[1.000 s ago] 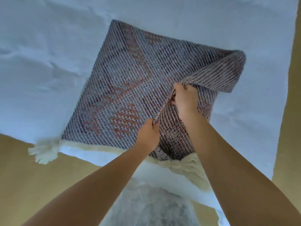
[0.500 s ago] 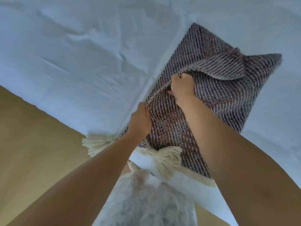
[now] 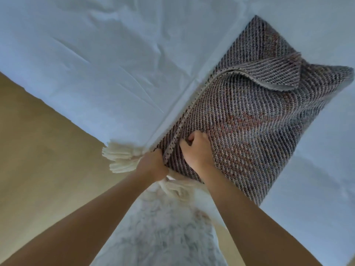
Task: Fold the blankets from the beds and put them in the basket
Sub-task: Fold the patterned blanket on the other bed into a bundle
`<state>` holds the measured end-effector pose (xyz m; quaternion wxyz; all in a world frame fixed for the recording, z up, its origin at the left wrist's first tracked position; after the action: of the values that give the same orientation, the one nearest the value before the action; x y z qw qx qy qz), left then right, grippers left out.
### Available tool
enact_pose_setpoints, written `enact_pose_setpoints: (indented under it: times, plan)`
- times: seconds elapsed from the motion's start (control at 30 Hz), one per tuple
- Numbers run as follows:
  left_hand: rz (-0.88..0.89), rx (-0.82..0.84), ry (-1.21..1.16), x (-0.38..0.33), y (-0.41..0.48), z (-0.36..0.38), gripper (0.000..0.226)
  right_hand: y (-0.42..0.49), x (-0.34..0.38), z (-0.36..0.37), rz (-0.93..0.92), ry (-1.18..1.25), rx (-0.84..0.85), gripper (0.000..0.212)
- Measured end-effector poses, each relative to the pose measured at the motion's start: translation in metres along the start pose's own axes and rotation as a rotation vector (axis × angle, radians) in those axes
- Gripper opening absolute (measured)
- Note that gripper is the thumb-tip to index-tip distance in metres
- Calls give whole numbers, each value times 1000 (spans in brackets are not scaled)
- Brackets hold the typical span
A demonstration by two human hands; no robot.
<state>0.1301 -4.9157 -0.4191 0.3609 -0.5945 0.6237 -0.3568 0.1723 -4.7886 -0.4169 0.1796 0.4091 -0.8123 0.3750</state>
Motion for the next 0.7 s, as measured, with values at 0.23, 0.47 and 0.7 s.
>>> enact_pose_setpoints:
  times: [0.23, 0.47, 0.7]
  plan:
    - [-95, -88, -124, 31, 17, -30, 13, -16, 18, 13, -103, 43, 20, 24]
    - [-38, -165, 69, 17, 19, -36, 36, -7, 15, 7, -139, 1, 177, 30]
    - [360, -416, 16, -81, 5, -53, 75, 4, -24, -50, -88, -54, 5, 35]
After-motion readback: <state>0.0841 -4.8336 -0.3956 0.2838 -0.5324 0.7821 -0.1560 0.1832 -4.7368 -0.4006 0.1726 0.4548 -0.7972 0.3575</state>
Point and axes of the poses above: each hand's wrist, its own y-axis towards the middle knuckle, its own z-axis out of the palm, x = y × z, the point moved 2 cm from there along y, towards the middle knuckle, and after that the axes turned 15 degrees about -z, right-handed, at the moved point
